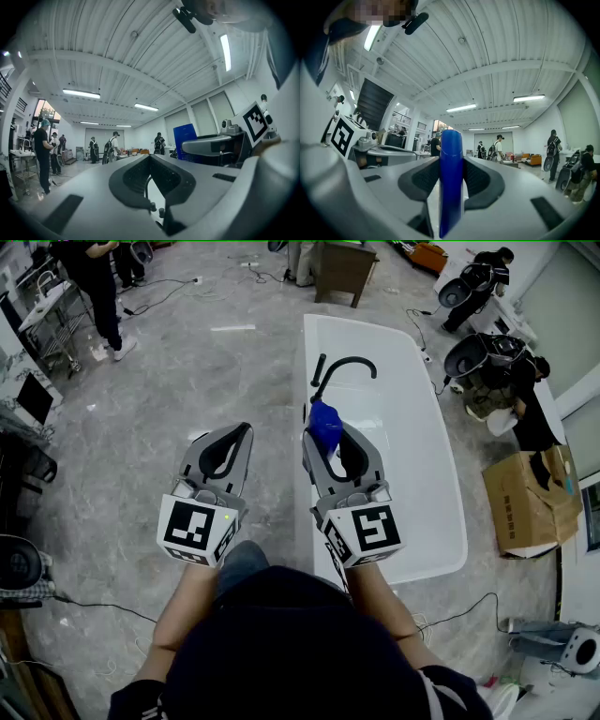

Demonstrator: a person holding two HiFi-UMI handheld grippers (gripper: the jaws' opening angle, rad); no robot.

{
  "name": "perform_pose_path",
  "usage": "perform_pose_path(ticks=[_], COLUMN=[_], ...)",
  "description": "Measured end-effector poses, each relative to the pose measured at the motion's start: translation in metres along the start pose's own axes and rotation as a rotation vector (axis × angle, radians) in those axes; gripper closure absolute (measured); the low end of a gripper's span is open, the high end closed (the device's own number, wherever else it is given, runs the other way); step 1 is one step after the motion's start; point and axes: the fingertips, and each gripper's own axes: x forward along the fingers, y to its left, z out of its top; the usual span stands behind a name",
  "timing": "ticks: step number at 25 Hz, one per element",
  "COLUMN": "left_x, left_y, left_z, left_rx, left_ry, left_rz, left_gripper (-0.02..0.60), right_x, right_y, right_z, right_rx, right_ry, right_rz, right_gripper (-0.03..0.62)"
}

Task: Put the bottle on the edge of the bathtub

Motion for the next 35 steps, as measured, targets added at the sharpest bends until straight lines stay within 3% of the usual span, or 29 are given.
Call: perform_pose_path(ticks=[5, 14, 22, 28, 35], left_x=[0.020, 0.065, 0.139, 0.205, 0.262], left_y=[-0.003, 0.038, 0.118, 0.187, 0.249], left_z=[0.004, -0.009, -0.022, -0.022, -0.046], left_rx=[0.008, -0.010, -0.009, 0.008, -0.017], left_ry=[-0.003, -0.012, -0.023, -0.053, -0.055], left_rz=[0.021, 0.046, 0.039, 0.002, -0.048], left_gripper=[0.560, 0.560, 0.560, 0.560, 0.560], right_x=[0.006, 0.063, 0.164, 0.251, 0.325], right_y=[-0.020, -0.053, -0.092, -0.123, -0.140], right_z=[-0.003, -0.018, -0.033, -0.037, -0.054], right_rx=[0.003, 0.012, 0.019, 0.031, 0.034], right_ry=[-0.001, 0.002, 0.009, 0.001, 0.002], right_rz=[0.001, -0.008, -0.043, -0.083, -0.134], right_gripper=[0.427, 0.427, 0.427, 0.427, 0.427])
